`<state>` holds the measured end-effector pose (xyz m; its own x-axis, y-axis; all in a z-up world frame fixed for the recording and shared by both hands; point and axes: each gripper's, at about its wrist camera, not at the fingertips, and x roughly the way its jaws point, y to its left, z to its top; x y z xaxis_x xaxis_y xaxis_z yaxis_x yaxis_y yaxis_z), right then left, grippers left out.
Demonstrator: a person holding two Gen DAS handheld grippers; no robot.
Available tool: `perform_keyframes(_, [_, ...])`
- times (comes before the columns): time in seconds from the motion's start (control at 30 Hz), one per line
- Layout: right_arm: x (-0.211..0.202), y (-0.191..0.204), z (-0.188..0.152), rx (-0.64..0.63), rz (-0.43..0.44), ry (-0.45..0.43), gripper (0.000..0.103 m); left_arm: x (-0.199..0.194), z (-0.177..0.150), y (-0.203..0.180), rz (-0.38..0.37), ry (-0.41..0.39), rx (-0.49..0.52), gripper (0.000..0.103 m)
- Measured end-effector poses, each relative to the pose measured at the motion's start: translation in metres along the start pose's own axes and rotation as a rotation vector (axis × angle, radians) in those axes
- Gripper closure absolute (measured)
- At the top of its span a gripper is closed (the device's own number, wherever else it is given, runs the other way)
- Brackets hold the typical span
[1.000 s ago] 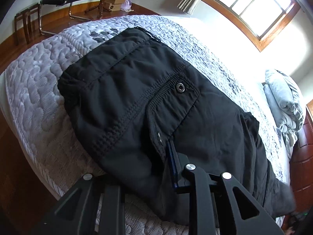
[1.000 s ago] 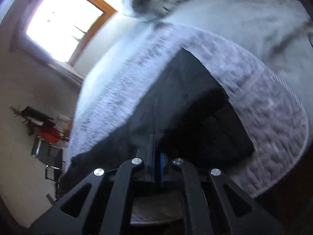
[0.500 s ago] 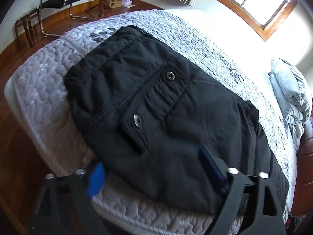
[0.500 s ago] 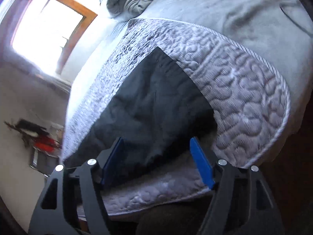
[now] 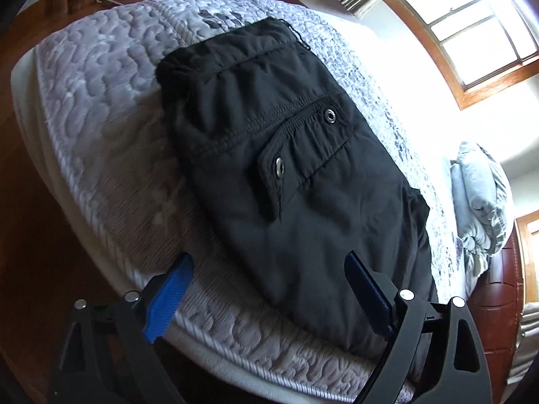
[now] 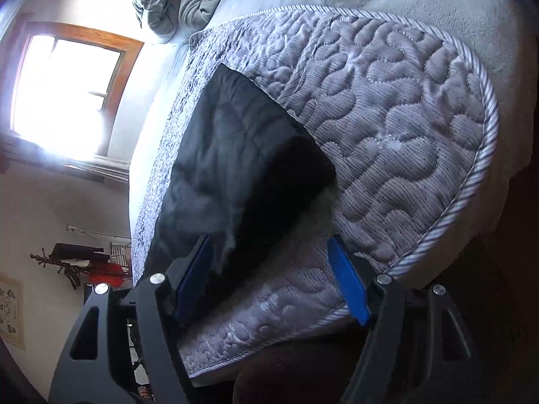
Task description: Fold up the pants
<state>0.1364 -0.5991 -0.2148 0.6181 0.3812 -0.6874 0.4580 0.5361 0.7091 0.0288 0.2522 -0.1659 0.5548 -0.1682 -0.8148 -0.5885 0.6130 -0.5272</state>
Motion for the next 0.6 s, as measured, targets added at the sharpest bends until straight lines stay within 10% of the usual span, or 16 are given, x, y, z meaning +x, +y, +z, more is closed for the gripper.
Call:
perform_keyframes(0.3, [0.005,0.007,0.001,-0.024,0.002,-0.003,0.029,0.027,0.013,-0.011,0.003,0.002,-0.039,0.014])
perform_keyframes(0.6, [0.012,0.010,0.004,-0.039,0.006,-0.005,0.030,0.034,0.023,-0.013,-0.109,-0.036,-0.060,0.067])
